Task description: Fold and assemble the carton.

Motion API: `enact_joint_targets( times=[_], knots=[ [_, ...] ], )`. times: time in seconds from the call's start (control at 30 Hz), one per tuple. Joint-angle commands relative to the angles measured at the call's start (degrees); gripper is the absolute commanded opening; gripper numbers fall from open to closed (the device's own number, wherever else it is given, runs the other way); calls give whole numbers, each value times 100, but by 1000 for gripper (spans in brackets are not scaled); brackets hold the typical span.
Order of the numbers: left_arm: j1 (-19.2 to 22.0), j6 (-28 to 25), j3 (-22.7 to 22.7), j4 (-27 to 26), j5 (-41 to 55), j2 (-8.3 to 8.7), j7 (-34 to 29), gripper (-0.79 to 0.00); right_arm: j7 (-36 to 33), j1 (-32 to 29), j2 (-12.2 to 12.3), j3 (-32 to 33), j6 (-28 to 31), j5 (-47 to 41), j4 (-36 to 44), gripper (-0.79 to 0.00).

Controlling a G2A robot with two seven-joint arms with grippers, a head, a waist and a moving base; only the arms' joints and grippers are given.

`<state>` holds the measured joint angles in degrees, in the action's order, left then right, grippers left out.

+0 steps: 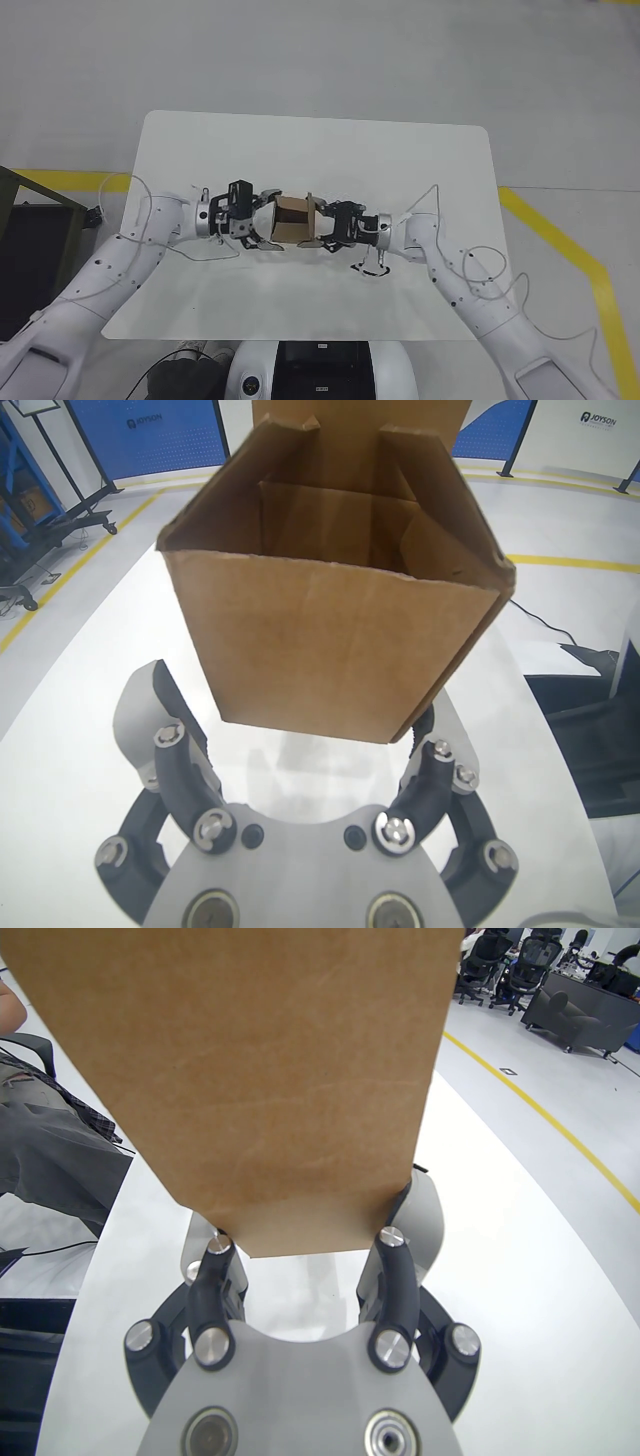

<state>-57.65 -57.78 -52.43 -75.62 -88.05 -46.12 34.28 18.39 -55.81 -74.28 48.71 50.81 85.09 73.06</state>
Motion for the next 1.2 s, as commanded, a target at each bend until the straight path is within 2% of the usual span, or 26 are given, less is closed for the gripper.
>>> enact_joint_targets(
  times=[0.0,0.03,0.07,0.17,0.3,0.6,0.67,0.7,0.8,0.93,0.97,1.0,1.17],
  knots=[
    [19,-4,20,22,-7,-16,40,-58,10,21,-6,-22,-2,-11,-18,-440],
    [27,-1,26,29,-10,-23,63,-151,14,33,-9,-31,-9,-10,-22,-437],
    [32,3,30,35,-18,-28,86,-200,25,40,-11,-40,-8,-14,-26,-437],
    [39,-11,34,75,-21,-41,143,-185,70,55,-15,-56,-18,-27,-49,-434],
    [35,-23,31,110,-26,-49,221,-222,143,62,-17,-65,-39,-51,-90,-428],
    [-29,-23,-20,147,-3,-35,432,-212,336,88,-20,-95,-22,-72,-172,-425],
    [-33,-23,-24,145,-13,-30,445,-237,367,94,-19,-100,-14,-61,-178,-422],
    [-38,-23,-20,144,-8,-28,456,-296,378,97,-18,-102,-13,-55,-183,-419],
    [-39,-23,-12,141,-20,-19,464,-314,404,103,-17,-111,-9,-50,-192,-397],
    [-41,-23,-34,170,-10,-6,477,-366,417,113,-18,-131,-9,-39,-205,-62],
    [-42,-23,-42,182,-4,-4,473,-369,419,115,-19,-137,-13,-40,-208,0],
    [-42,-23,-50,196,5,-2,461,-437,421,119,-21,-143,-18,-42,-211,0],
    [-49,7,-115,244,59,-4,405,-425,415,143,-30,-167,-29,-68,-239,0]
  ],
)
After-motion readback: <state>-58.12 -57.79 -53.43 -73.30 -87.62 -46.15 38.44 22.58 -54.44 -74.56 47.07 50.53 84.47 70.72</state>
